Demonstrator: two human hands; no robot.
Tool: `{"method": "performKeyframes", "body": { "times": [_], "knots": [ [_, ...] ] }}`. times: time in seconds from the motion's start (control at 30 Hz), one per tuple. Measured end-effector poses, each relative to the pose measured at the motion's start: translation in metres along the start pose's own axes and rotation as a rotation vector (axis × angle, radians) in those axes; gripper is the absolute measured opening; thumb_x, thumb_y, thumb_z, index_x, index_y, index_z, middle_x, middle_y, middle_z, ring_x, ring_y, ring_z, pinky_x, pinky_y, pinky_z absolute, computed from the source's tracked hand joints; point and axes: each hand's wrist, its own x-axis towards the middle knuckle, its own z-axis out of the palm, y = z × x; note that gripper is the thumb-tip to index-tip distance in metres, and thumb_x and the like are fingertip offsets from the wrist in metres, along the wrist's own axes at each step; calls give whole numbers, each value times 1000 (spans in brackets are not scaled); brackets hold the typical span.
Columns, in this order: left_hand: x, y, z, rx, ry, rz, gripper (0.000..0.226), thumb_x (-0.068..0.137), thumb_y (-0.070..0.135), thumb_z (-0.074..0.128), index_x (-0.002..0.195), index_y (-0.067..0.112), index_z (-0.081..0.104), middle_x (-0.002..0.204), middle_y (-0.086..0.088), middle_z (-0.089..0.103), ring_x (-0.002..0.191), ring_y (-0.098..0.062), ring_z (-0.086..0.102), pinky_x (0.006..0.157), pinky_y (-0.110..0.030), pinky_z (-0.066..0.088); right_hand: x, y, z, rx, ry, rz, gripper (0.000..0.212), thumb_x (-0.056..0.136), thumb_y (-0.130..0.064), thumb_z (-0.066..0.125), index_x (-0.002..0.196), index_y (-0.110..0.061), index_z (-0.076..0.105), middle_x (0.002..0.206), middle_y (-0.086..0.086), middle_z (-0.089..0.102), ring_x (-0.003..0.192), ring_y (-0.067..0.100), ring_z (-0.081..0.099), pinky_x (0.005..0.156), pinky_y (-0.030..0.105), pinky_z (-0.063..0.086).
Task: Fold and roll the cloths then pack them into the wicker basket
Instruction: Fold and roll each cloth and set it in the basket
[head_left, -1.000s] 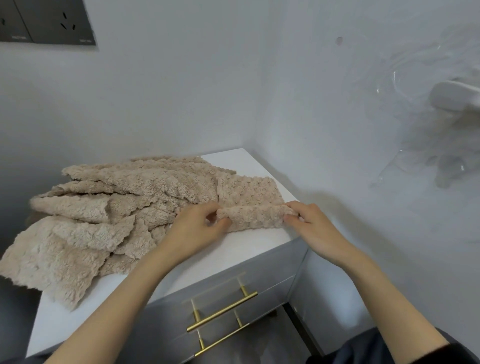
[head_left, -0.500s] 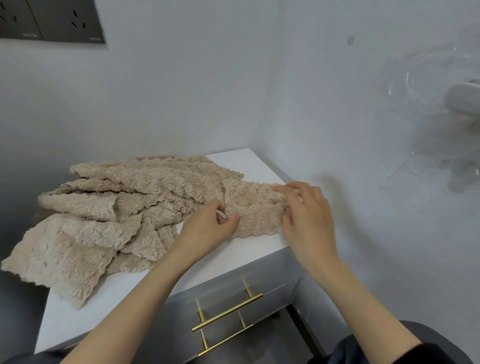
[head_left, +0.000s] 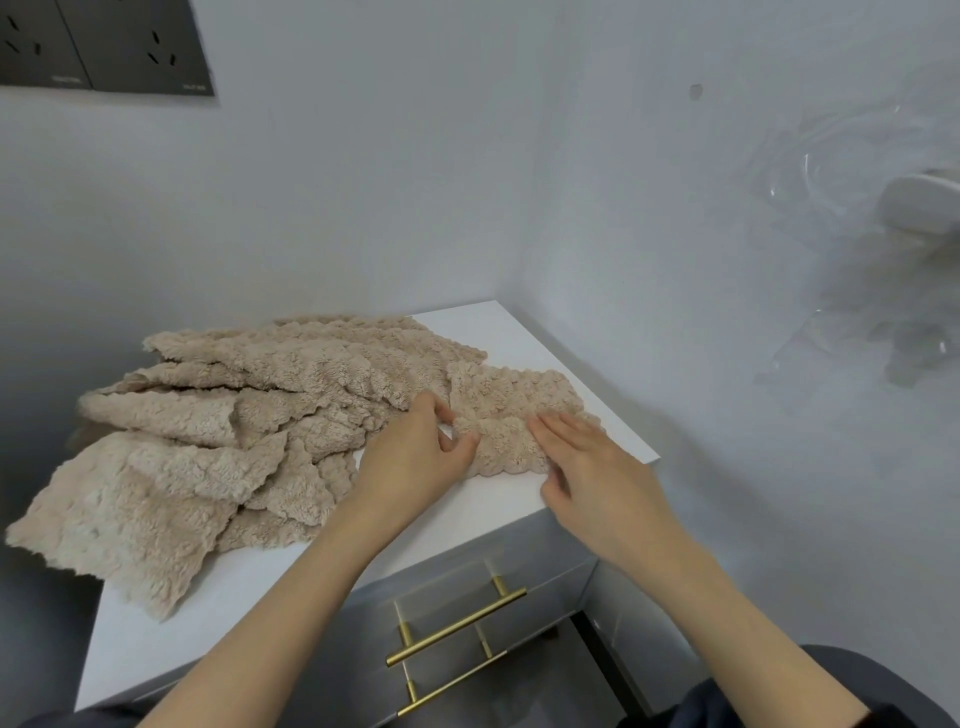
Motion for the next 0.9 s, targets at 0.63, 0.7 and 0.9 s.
{"method": "performKeyframes", "body": {
  "times": [0.63,0.7,0.9],
  "knots": [
    [0,-9,-2,42,-48,403,26,97,27,50,121,18,52,109,4,60,99,-13,53,80,-24,38,2,33,-21,371,-31,52,31,102,-22,33,130,-25,47,109,-14,54,98,-1,47,78,16,36],
    [3,-9,-5,-59,-94,331,20,98,32,48,109,17,56,87,1,62,77,-12,53,66,-22,37,2,34,-21,559,19,117,23,102,-24,37,118,-29,53,82,-8,56,70,0,46,63,13,35],
    [3,-7,-2,-73,-154,195,39,98,43,42,70,16,37,57,5,36,51,-10,30,51,-26,24,7,36,-14,695,65,272,7,99,-31,42,100,-31,50,49,-11,36,46,6,34,47,17,30]
  ]
}}
